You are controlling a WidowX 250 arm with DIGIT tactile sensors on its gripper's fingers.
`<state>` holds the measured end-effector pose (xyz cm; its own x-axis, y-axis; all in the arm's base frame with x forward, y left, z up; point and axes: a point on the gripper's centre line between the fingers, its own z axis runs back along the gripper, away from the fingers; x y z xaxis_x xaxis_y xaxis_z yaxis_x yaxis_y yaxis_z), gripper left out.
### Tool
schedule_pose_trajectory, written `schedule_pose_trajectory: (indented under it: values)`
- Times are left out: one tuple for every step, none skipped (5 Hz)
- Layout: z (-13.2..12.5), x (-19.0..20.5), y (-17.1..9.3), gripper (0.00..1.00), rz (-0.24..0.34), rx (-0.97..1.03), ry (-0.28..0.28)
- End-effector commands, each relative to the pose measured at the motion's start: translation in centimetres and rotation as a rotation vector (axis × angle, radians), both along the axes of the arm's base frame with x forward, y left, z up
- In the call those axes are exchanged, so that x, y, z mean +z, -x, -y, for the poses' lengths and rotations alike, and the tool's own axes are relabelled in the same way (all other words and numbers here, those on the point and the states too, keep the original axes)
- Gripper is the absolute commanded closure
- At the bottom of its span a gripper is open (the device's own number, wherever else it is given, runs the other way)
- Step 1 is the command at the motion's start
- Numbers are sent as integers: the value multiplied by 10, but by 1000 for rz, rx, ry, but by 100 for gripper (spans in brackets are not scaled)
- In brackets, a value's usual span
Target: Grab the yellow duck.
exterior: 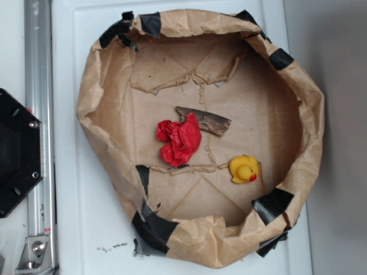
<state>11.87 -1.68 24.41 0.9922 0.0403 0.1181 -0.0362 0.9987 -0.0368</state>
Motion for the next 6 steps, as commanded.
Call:
schedule_pose_trajectory:
  values:
    - [0, 0, 0, 0, 0, 0, 0]
    - [-5, -3, -50, 0, 73, 38, 27]
    - [-10, -18, -95, 0, 131, 39, -23]
    - [-6, -55, -136, 0, 198, -66, -27]
    - [-13, -90, -155, 0, 118, -23, -117]
    - [-13, -90, -155, 0, 118, -23, -117]
